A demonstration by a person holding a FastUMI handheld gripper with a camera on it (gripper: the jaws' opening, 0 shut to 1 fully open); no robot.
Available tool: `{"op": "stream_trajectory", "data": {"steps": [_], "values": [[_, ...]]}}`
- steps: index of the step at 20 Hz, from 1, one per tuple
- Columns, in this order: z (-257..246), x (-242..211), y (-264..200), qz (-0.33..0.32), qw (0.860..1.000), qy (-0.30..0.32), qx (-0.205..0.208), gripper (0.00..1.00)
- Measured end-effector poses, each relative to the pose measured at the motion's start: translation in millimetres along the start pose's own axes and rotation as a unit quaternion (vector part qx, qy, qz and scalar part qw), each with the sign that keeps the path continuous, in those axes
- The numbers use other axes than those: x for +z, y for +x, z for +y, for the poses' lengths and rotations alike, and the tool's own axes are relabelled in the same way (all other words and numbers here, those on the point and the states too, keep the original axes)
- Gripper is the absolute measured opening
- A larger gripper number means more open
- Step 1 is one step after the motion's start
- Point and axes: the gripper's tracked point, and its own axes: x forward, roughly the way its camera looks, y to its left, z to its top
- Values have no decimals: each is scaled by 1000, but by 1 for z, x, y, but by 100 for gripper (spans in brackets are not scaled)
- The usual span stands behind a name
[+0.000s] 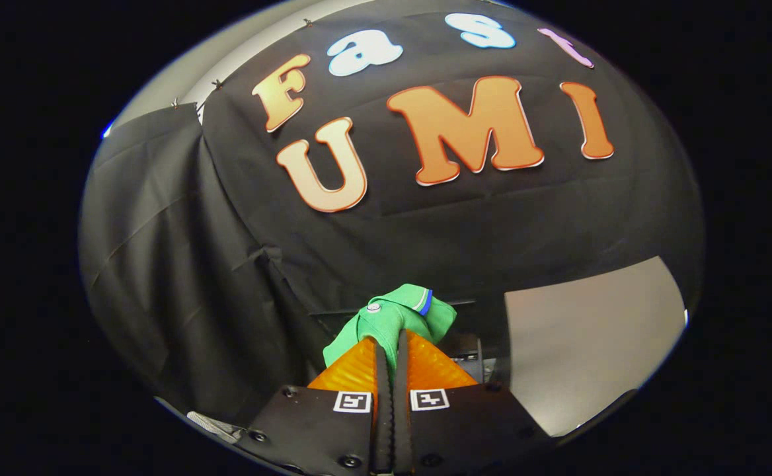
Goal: Put the clothes into the washing machine and then close the washing machine lid.
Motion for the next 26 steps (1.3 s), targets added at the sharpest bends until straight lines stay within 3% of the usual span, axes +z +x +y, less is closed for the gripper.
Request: {"op": "stream_trajectory", "data": {"steps": [7, 15, 26], "values": [[31, -76, 76, 66, 997, 19, 19, 8], [17, -172, 163, 137, 989, 48, -2, 8], [-16, -252, 219, 200, 978, 38, -38, 8]]}}
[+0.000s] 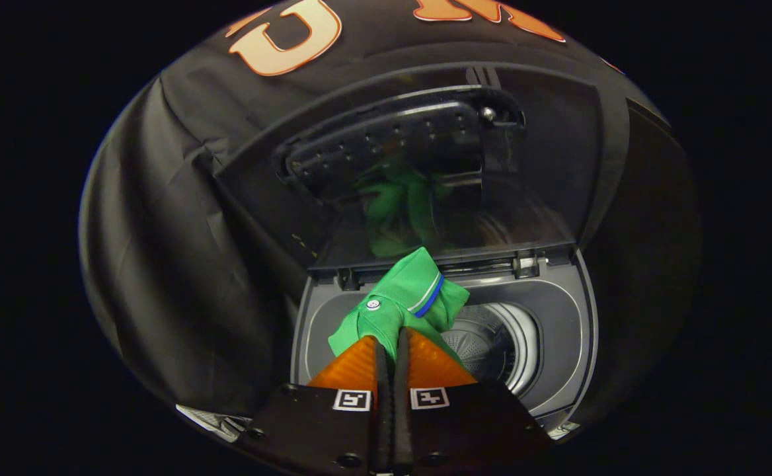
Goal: Put the clothes into the washing machine and then close the washing machine lid.
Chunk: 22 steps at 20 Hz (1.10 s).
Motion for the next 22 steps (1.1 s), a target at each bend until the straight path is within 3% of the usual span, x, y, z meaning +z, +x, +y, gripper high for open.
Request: {"op": "stream_trajectory", "data": {"steps": [10, 18, 20, 22], "values": [[-38, -33, 68, 36, 998, -23, -43, 8], [-51, -56, 87, 65, 996, -30, -60, 9], [-57, -56, 88, 67, 995, -27, -71, 18], [-61, -55, 85, 60, 995, -24, -78, 59]]}}
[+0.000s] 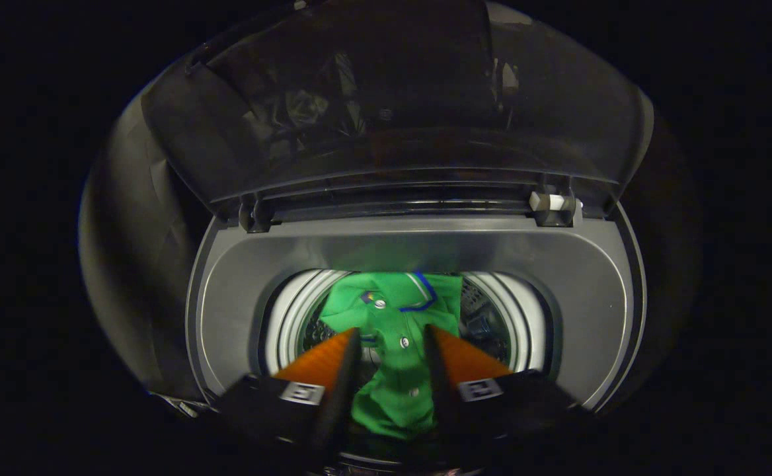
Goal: Put the clothes into the washing machine and then close the washing machine lid.
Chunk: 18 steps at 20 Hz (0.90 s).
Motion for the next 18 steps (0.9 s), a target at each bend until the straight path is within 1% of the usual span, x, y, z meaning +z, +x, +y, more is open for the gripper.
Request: {"op": "stream_trajectory", "data": {"steps": [2, 10, 13, 18], "values": [[0, -2, 0, 2, 1000, 5, 2, 100], [-5, -2, -14, -8, 1000, 0, -7, 99], [1, 7, -38, -26, 1000, -6, -5, 99], [11, 35, -90, -74, 996, -39, -16, 99]]}}
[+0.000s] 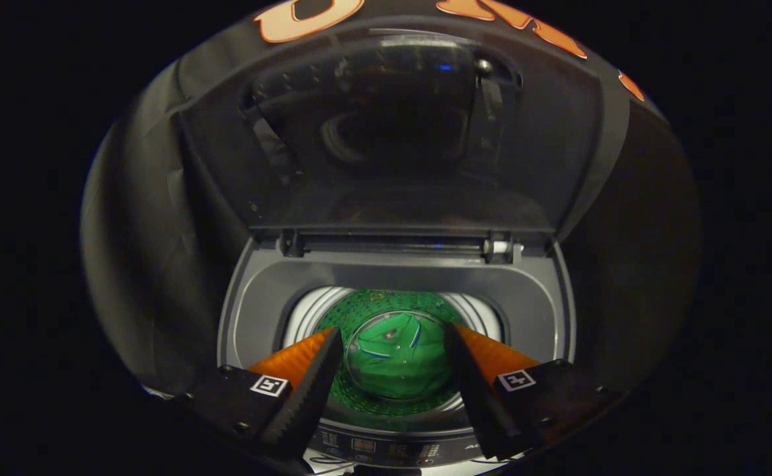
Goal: Put the clothes into the washing machine and then close the washing machine lid.
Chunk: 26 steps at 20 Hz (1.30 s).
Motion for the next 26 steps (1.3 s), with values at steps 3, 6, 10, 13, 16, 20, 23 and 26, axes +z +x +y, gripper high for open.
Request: {"op": "stream_trajectory", "data": {"steps": [3, 6, 10, 13, 16, 20, 23, 26], "values": [[5, 32, -33, -33, 999, 6, 6, 99], [2, 68, -63, -66, 998, 1, 3, 99], [0, 117, -96, -112, 994, 4, 4, 99], [-1, 151, -119, -132, 991, 3, 9, 98], [1, 182, -130, -157, 988, -7, 6, 98], [-7, 210, -136, -177, 984, -14, 2, 98], [-5, 227, -131, -182, 983, -12, 5, 98], [-11, 237, -119, -178, 984, -12, 2, 98]]}}
